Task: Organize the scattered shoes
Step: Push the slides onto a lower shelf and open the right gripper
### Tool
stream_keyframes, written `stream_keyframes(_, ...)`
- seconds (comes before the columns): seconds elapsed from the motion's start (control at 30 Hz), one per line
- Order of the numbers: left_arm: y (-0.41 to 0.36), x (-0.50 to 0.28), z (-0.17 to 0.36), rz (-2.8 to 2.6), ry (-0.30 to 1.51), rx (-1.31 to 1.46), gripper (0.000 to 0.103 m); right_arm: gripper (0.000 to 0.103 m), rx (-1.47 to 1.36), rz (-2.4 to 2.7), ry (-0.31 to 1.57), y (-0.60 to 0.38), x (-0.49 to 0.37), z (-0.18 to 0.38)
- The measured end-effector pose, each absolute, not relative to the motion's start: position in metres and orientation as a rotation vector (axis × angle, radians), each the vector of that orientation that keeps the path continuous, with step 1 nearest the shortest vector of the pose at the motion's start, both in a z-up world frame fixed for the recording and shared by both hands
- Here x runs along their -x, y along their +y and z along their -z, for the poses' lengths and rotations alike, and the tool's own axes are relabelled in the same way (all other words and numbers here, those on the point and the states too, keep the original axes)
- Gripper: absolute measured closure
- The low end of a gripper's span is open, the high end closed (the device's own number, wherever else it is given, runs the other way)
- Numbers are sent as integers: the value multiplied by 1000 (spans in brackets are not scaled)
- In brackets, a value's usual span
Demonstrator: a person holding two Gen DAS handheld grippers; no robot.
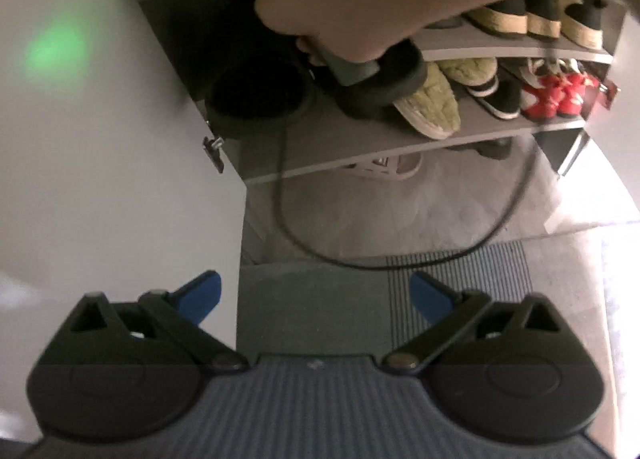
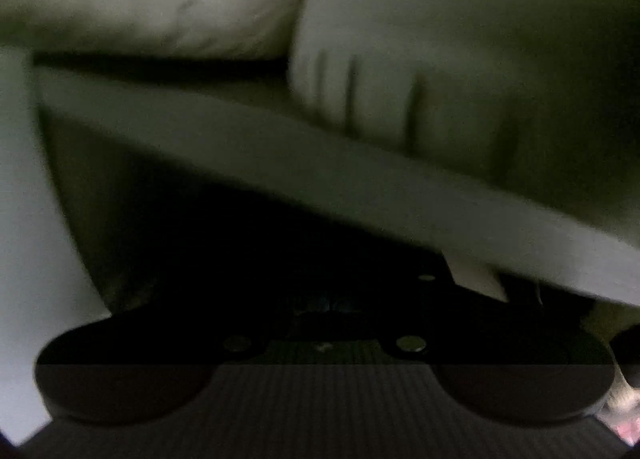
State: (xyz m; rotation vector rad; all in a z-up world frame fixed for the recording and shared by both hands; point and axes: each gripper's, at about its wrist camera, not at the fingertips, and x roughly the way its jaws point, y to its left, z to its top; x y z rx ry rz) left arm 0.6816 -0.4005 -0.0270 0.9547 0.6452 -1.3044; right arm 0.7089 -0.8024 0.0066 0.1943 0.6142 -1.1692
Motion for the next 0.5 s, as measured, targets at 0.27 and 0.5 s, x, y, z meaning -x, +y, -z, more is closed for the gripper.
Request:
stream_keyframes(0.27, -446, -679, 61, 1350, 507, -937, 1, 97, -111, 1135, 548, -819, -687, -12)
stream_keyframes(0.5, -463, -689, 56, 1321, 514, -834, 1, 56, -115, 1133, 503, -832, -647, -16)
